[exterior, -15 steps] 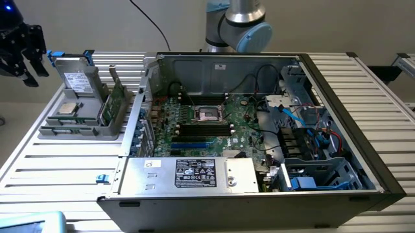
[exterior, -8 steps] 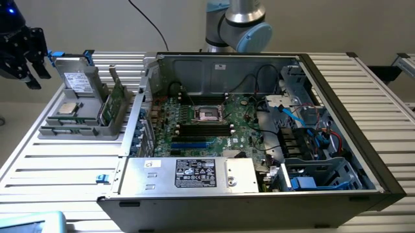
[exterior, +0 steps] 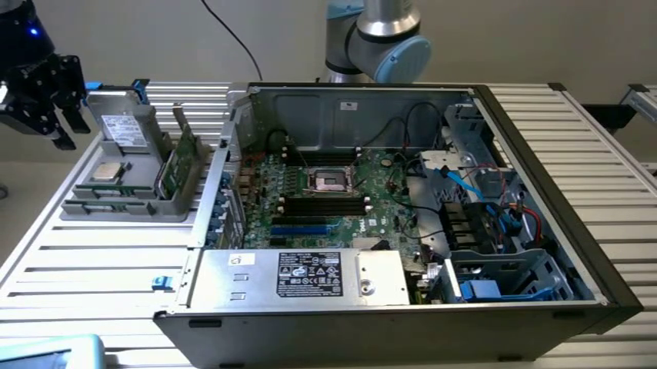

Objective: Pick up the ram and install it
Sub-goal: 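Pick up the ram and move it above insertion slot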

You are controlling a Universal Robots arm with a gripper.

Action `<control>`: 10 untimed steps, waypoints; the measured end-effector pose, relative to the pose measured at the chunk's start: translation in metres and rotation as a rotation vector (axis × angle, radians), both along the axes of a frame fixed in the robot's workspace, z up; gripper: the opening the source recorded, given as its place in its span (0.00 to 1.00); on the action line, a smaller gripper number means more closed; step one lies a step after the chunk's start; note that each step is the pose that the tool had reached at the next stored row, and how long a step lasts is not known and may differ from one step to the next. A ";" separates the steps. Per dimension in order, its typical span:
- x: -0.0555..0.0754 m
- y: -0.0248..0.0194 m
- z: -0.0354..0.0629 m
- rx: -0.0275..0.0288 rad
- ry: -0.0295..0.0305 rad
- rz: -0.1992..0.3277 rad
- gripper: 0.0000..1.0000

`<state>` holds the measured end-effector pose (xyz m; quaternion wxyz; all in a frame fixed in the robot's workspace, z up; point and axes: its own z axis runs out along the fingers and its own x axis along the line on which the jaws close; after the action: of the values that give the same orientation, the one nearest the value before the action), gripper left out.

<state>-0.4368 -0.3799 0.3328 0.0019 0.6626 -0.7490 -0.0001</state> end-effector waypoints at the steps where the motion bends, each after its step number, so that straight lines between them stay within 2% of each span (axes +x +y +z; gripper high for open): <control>1: 0.000 0.0000 -0.0018 -0.0002 0.0000 0.000 0.43; 10: 0.000 0.0001 -0.0182 -0.0065 -0.0001 0.001 0.43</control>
<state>-0.4365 -0.3797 0.3146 0.0040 0.6628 -0.7488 0.0024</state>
